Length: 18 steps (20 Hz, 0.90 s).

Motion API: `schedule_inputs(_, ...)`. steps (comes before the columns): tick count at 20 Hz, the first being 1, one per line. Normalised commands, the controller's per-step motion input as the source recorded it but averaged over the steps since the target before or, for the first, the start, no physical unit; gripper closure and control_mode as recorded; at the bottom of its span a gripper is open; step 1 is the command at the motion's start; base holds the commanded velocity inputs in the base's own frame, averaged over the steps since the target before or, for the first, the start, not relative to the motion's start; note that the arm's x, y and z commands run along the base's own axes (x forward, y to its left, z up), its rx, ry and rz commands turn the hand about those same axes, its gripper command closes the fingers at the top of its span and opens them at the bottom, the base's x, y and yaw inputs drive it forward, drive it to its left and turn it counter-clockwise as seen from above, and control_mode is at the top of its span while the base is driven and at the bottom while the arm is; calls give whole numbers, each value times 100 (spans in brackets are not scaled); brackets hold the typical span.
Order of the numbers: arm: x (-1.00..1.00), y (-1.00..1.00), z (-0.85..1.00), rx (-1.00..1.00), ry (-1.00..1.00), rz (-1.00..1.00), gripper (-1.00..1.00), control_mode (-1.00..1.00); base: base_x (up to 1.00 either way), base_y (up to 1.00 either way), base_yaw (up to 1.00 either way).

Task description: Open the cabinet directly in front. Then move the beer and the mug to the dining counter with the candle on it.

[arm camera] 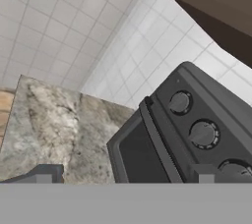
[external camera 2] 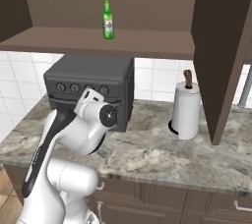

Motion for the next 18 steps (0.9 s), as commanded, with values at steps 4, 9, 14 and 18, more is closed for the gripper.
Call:
schedule_inputs(4,0,0,0,0,0,0,-100,100,41,76,38)
schedule_inputs(9,0,0,0,0,0,0,-100,100,53,37,29)
schedule_inputs(14,0,0,0,0,0,0,-100,100,54,15,0)
schedule_inputs(18,0,0,0,0,0,0,-100,100,47,4,0)
